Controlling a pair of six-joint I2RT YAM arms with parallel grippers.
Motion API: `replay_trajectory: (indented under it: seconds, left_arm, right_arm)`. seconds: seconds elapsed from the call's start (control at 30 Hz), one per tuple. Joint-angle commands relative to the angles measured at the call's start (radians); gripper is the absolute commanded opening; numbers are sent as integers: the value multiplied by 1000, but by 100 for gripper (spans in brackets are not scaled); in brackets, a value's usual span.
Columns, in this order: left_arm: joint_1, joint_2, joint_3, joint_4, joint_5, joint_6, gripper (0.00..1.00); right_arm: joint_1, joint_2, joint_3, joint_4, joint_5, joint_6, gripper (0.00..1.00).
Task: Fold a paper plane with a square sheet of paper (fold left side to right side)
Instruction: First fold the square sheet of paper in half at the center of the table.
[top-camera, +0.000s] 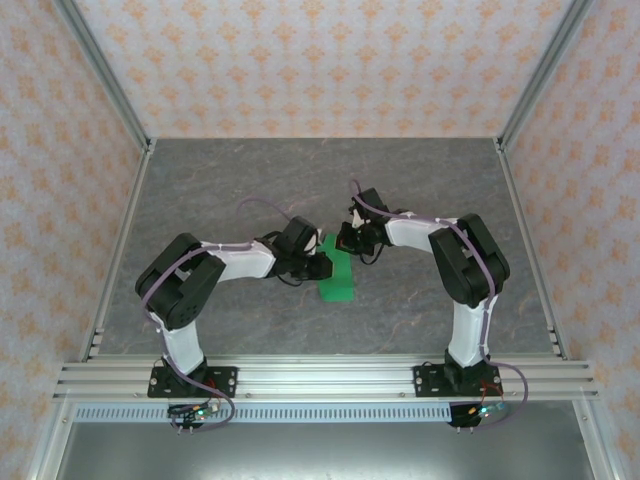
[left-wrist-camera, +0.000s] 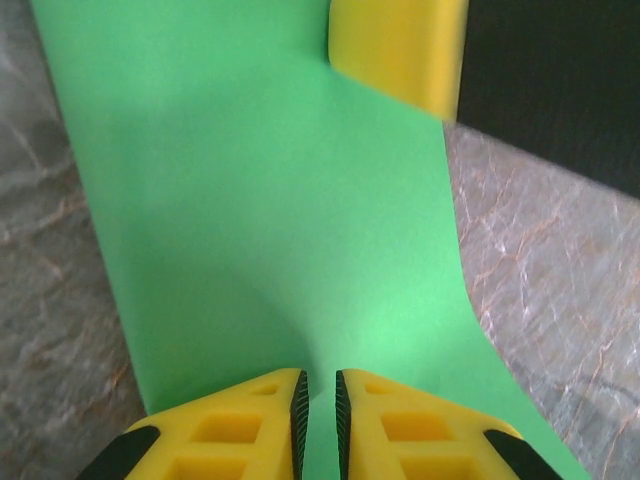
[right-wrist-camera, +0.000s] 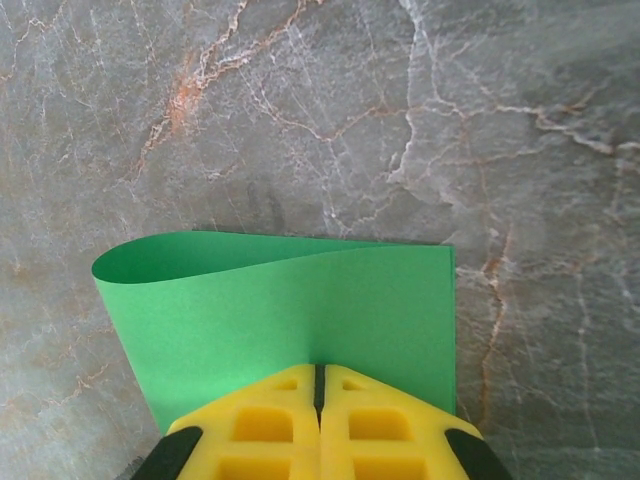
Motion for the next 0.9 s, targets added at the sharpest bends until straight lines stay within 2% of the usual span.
replay_trajectory:
  seconds: [0.0, 0.6, 0.87]
  left_arm:
    - [-24, -32, -72, -1, 46, 19, 18]
    - [-149, -79, -171, 90, 63, -11, 18]
    - [-151, -193, -220, 117, 48, -47, 18]
  right_arm:
    - [2, 51, -15, -87, 80, 12, 2]
    - [10, 56, -14, -97, 86, 17, 2]
    - [10, 54, -13, -102, 89, 16, 2]
